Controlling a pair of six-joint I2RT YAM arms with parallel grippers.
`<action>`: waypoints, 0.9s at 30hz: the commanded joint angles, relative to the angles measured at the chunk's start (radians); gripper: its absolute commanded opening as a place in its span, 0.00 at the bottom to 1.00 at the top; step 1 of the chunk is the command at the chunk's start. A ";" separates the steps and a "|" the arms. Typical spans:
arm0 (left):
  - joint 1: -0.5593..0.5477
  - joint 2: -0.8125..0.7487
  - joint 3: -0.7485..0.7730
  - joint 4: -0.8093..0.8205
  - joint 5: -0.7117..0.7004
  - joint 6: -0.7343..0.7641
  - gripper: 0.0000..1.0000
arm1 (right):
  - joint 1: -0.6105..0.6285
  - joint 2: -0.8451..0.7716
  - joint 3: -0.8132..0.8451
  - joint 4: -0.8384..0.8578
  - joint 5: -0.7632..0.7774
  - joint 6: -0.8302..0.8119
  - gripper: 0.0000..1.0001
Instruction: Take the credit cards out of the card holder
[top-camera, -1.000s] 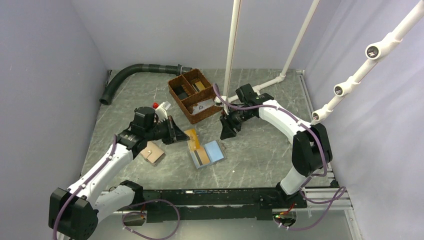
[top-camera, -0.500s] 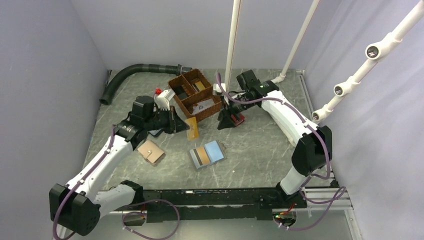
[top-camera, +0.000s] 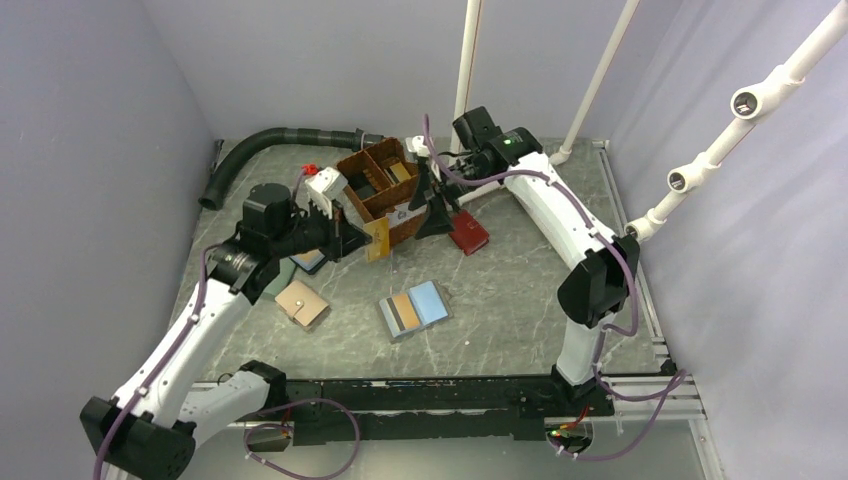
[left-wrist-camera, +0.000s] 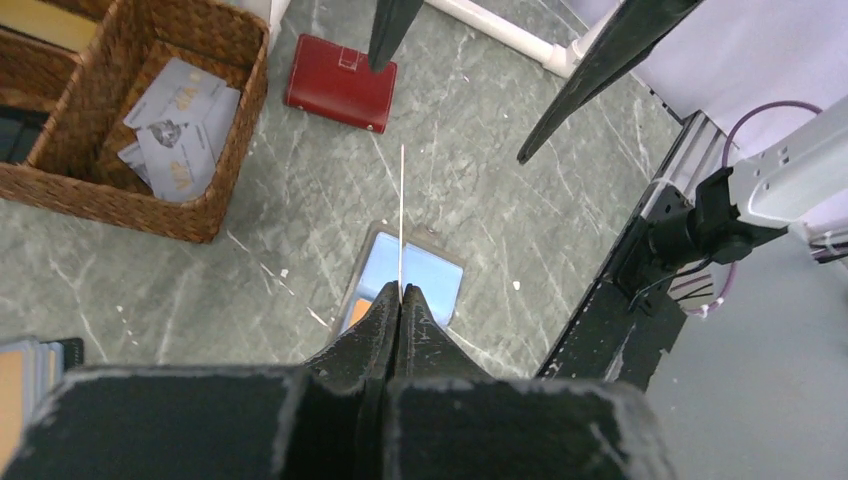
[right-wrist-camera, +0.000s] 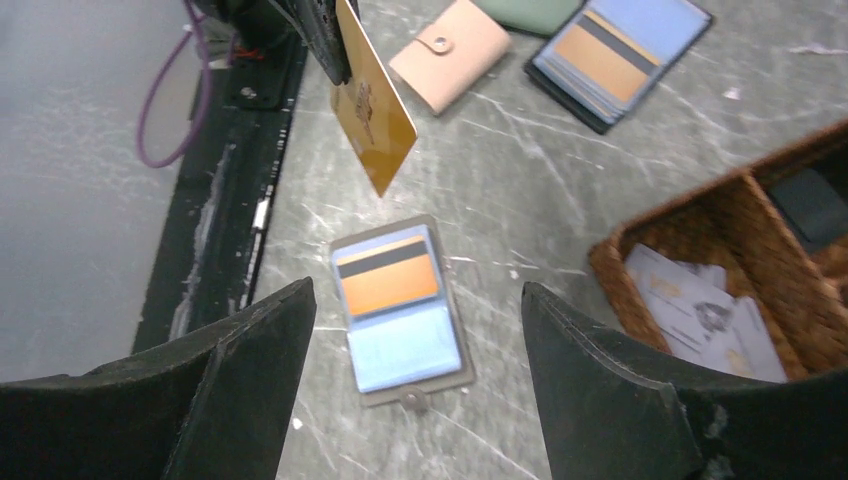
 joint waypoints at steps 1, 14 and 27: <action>0.003 -0.097 -0.062 0.141 -0.003 0.076 0.00 | 0.035 0.019 0.036 -0.028 -0.093 0.003 0.79; 0.003 -0.085 -0.106 0.261 0.092 0.041 0.00 | 0.055 0.120 0.049 0.099 -0.204 0.208 0.74; 0.004 -0.038 -0.110 0.310 0.112 0.027 0.00 | 0.087 0.191 0.112 0.104 -0.317 0.232 0.05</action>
